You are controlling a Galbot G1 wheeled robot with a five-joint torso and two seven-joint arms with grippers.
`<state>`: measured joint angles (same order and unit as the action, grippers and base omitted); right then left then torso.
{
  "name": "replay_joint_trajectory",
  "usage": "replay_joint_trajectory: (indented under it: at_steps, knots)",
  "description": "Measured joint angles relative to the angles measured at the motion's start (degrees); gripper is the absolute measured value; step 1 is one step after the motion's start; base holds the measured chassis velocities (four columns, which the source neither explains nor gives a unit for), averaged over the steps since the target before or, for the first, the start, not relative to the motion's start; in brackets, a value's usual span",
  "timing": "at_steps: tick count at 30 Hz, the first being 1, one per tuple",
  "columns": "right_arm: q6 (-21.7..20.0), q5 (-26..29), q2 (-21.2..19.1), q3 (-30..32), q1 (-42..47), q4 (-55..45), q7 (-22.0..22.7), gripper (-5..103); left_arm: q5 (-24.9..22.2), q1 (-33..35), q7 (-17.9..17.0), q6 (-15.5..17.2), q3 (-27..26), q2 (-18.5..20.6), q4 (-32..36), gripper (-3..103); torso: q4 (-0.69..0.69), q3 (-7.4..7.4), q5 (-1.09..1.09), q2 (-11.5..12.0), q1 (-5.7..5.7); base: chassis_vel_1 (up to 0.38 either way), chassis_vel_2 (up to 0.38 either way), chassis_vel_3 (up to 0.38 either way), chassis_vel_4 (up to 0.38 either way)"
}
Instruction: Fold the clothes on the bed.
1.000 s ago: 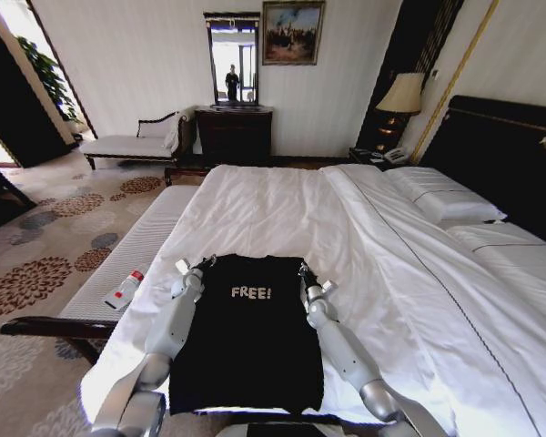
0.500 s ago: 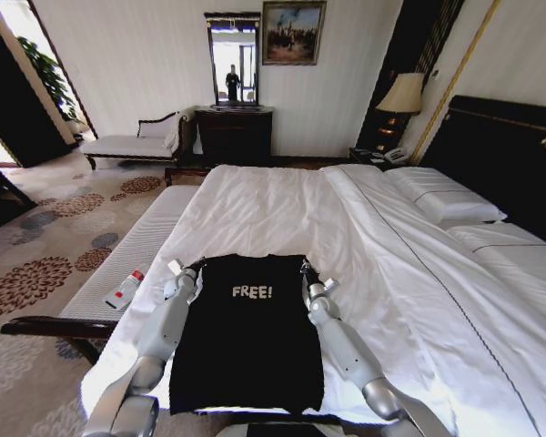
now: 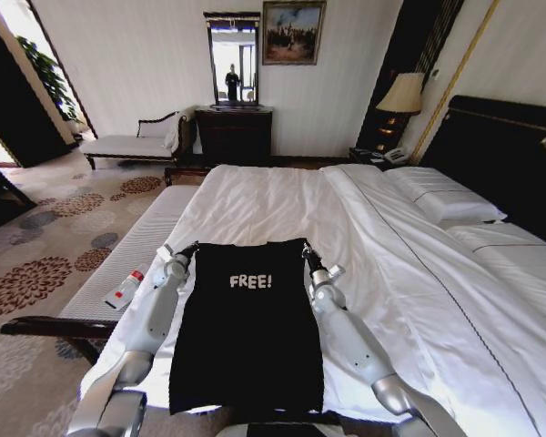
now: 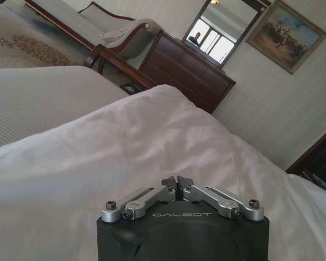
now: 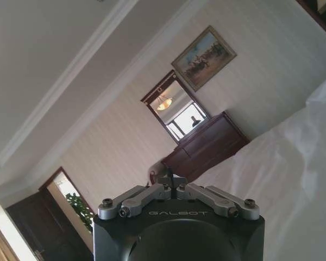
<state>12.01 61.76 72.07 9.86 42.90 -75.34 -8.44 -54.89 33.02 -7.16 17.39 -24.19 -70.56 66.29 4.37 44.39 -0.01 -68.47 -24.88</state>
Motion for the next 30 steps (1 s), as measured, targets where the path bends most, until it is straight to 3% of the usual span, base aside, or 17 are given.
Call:
replay_joint_trajectory:
  at_steps: [8,15,19,23,26,30]
  knots:
    - [-1.1,5.0,-3.0,-2.4,-6.0,-2.1,-0.3,0,-5.2,-7.4,0.0,0.1,3.7,5.7,0.3,1,-0.01,0.00,0.01,0.0,-0.01,0.000,0.000,0.000,0.000]
    - [-1.2,6.2,-5.6,-5.1,-10.3,1.3,0.9,0,-7.9,-10.6,0.1,0.4,6.4,6.5,0.8,1,0.02,0.00,0.02,0.0,-0.01,0.000,0.000,0.000,0.000]
    - [-0.5,7.0,-6.5,-6.1,-10.7,1.5,2.2,0,-10.0,-9.1,0.7,0.0,7.2,7.1,3.7,1,0.03,0.01,0.03,0.0,-0.01,0.000,0.000,0.000,0.000]
    - [-0.8,9.7,-9.8,-6.1,-6.7,-5.3,5.6,0,-12.7,-2.8,-1.1,0.1,6.7,9.3,12.6,1,-0.03,0.01,0.01,0.0,-0.01,0.000,0.000,0.000,0.000]
    - [-1.5,10.4,-13.2,-5.9,-2.8,-10.9,7.5,0,-14.5,1.9,-2.9,0.4,4.9,11.1,18.8,1,0.00,0.00,0.01,0.0,-0.01,0.000,0.000,0.000,0.000]
    - [-2.5,9.9,-18.8,-3.4,9.1,-22.8,9.9,0,-16.6,16.3,-4.9,1.2,-0.1,14.2,31.7,1,0.02,-0.02,0.03,0.0,0.03,0.000,0.000,0.000,0.000]
